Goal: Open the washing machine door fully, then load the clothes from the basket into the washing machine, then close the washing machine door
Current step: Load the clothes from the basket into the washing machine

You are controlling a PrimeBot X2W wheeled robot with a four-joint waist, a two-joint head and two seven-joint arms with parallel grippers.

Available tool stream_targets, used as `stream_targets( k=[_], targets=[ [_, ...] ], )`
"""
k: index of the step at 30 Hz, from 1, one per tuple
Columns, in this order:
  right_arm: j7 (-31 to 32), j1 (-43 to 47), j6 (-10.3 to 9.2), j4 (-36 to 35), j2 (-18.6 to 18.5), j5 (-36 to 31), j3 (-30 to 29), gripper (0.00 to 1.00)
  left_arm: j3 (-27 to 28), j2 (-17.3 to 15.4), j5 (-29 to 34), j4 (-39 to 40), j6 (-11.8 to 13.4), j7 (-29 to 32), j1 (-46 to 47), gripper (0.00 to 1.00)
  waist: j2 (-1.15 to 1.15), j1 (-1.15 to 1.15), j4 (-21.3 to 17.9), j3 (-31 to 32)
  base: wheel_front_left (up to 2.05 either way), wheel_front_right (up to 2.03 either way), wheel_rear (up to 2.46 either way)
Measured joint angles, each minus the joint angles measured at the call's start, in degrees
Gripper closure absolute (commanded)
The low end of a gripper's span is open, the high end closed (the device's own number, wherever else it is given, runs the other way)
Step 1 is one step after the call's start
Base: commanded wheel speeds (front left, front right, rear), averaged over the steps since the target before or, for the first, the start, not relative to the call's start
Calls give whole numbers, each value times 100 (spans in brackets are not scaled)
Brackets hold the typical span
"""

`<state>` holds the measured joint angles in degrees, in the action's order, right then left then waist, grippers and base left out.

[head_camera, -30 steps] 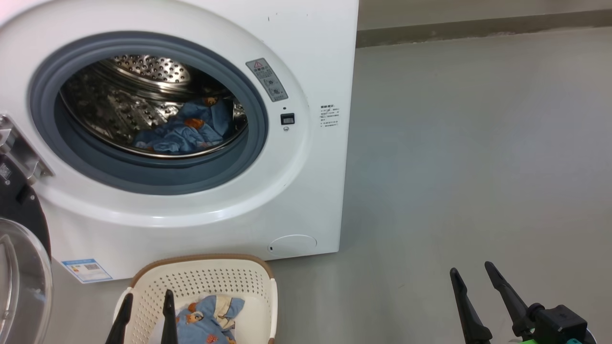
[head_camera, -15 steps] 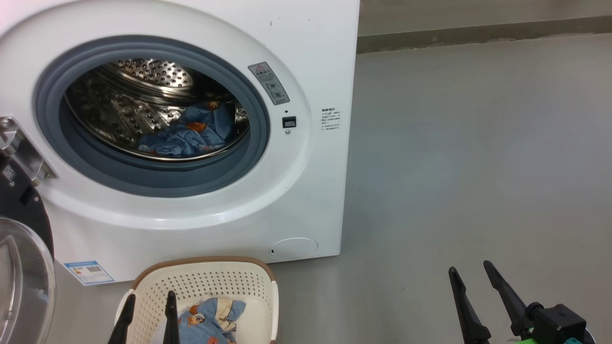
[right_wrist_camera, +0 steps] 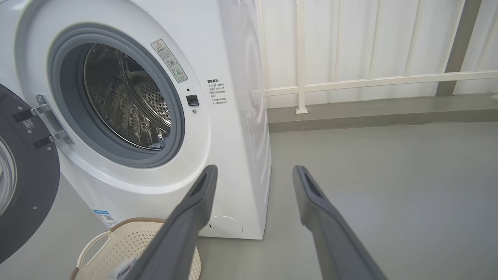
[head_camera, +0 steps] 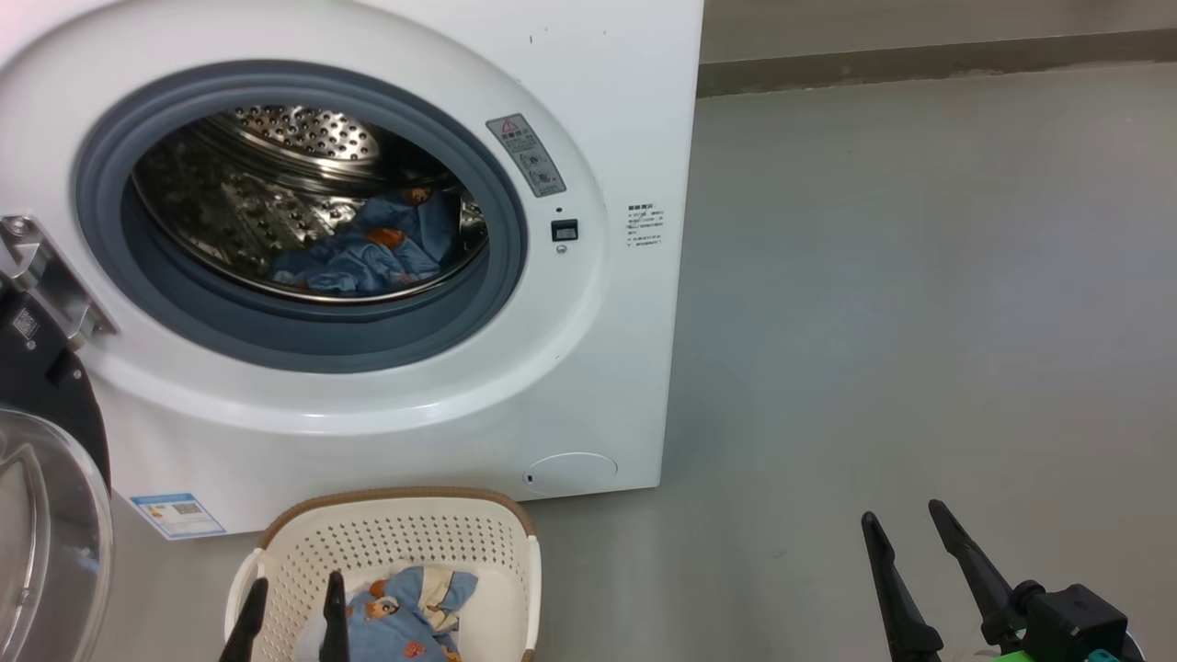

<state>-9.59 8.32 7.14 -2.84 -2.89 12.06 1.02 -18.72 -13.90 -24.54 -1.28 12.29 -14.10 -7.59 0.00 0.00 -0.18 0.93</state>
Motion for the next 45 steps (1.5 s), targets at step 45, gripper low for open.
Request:
stream_targets(
  k=[45],
  targets=[
    [-472, -2357, 0, 41, -372, 569, 635, 0, -244, 681, -670, -6878, -1224, 461, 5136, 0, 0, 1, -488, -3622, 0, 0, 0]
  ],
)
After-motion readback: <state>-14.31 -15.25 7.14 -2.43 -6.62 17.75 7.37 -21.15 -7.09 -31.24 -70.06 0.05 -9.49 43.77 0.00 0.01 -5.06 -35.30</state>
